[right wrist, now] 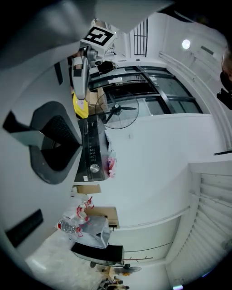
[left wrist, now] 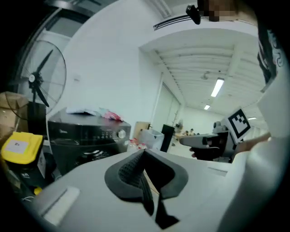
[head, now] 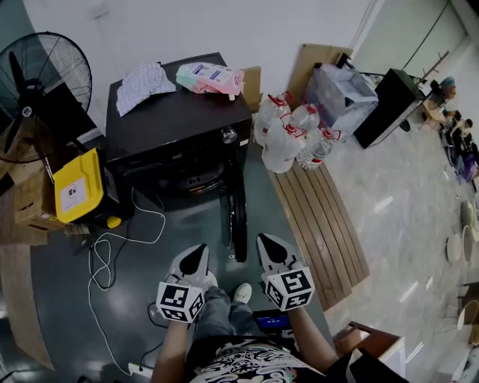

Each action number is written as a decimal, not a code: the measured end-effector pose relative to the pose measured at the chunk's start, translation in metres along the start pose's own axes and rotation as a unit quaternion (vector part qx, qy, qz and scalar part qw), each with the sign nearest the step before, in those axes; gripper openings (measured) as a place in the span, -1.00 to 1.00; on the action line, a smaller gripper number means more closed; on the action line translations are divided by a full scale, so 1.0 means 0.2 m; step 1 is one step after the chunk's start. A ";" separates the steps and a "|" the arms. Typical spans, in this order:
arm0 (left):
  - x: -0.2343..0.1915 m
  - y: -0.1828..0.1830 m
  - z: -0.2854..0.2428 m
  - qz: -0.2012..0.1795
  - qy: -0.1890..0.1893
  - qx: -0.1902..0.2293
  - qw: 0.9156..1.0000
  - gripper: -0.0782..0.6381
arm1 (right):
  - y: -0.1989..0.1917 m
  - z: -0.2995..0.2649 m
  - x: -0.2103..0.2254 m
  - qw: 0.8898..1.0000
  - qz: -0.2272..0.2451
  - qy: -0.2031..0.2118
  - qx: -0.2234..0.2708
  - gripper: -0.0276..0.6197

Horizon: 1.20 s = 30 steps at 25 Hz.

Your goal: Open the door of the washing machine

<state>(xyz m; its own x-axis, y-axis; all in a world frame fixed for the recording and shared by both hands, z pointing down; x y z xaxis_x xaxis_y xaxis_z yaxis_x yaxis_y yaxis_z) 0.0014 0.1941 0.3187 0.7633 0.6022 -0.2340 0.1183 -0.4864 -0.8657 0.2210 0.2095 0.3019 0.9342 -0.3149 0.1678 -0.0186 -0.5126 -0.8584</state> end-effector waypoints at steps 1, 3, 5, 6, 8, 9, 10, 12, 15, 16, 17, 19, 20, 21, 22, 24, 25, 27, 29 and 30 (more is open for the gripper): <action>-0.04 0.06 0.07 0.003 0.023 0.019 1.000 -0.78 | 0.04 0.02 -0.02 1.000 0.001 -0.001 0.012 -0.91; -0.12 0.15 0.16 0.016 0.060 0.056 0.997 -0.78 | 0.12 0.05 -0.06 0.999 0.000 0.004 0.040 -0.91; -0.18 0.20 0.23 0.037 0.086 0.087 0.992 -0.78 | 0.16 0.08 -0.09 0.998 -0.003 0.017 0.059 -0.91; -0.20 0.20 0.26 0.046 0.097 0.099 0.989 -0.78 | 0.16 0.09 -0.12 0.998 -0.002 0.021 0.064 -0.91; -0.26 0.21 0.28 0.057 0.116 0.111 0.985 -0.78 | 0.17 0.08 -0.14 0.998 0.008 0.018 0.065 -0.91; -0.27 0.21 0.28 0.054 0.123 0.111 0.985 -0.78 | 0.18 0.08 -0.15 0.998 0.012 0.013 0.063 -0.91; -0.28 0.22 0.28 0.046 0.127 0.109 0.985 -0.78 | 0.19 0.08 -0.15 0.998 0.013 0.008 0.061 -0.91; -0.27 0.24 0.29 0.027 0.122 0.107 0.986 -0.78 | 0.20 0.09 -0.16 0.998 0.013 0.003 0.059 -0.91; -0.27 0.25 0.27 0.024 0.099 0.112 0.988 -0.78 | 0.21 0.08 -0.16 0.998 0.011 0.000 0.060 -0.91; -0.27 0.25 0.26 0.024 0.097 0.111 0.989 -0.78 | 0.22 0.07 -0.15 0.998 0.011 -0.002 0.059 -0.91; -0.27 0.25 0.26 0.024 0.098 0.109 0.989 -0.78 | 0.22 0.07 -0.15 0.998 0.010 -0.003 0.059 -0.91; -0.29 0.26 0.24 0.025 0.104 0.103 0.989 -0.78 | 0.22 0.06 -0.15 0.998 0.009 -0.005 0.057 -0.91; -0.30 0.25 0.24 0.028 0.106 0.102 0.989 -0.78 | 0.22 0.06 -0.15 0.998 0.008 -0.005 0.056 -0.91; -0.31 0.25 0.24 0.032 0.106 0.102 0.989 -0.78 | 0.21 0.05 -0.15 0.998 0.008 -0.005 0.054 -0.91; -0.31 0.24 0.23 0.036 0.105 0.102 0.989 -0.78 | 0.21 0.05 -0.16 0.999 0.007 -0.005 0.053 -0.91; -0.32 0.23 0.23 0.042 0.103 0.101 0.989 -0.78 | 0.19 0.04 -0.16 0.999 0.007 -0.006 0.050 -0.91; -0.32 0.23 0.23 0.044 0.102 0.100 0.989 -0.78 | 0.19 0.04 -0.16 0.999 0.008 -0.006 0.049 -0.91; -0.32 0.23 0.22 0.043 0.105 0.094 0.989 -0.78 | 0.19 0.04 -0.16 0.999 0.009 -0.005 0.048 -0.91; -0.31 0.23 0.21 0.040 0.108 0.088 0.990 -0.78 | 0.19 0.04 -0.15 0.999 0.008 -0.004 0.048 -0.91; -0.30 0.22 0.21 0.040 0.109 0.086 0.990 -0.78 | 0.19 0.05 -0.15 0.999 0.007 -0.004 0.047 -0.91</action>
<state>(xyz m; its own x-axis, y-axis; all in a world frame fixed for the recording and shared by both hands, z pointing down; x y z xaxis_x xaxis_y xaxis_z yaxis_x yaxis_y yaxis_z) -0.0664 0.1628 0.2752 0.8865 0.4071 -0.2199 -0.0432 -0.4004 -0.9153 0.1960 0.2076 0.2601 0.9368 -0.3147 0.1528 0.0024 -0.4311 -0.9023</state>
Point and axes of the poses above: the fingertips, and each gripper's own axes: z backward along the fingers, x to its right, y out of its top, the point moved 8 cm from there along z, backward along the fingers, and after that the axes turned 8 degrees about -x, right-handed, at the moved point
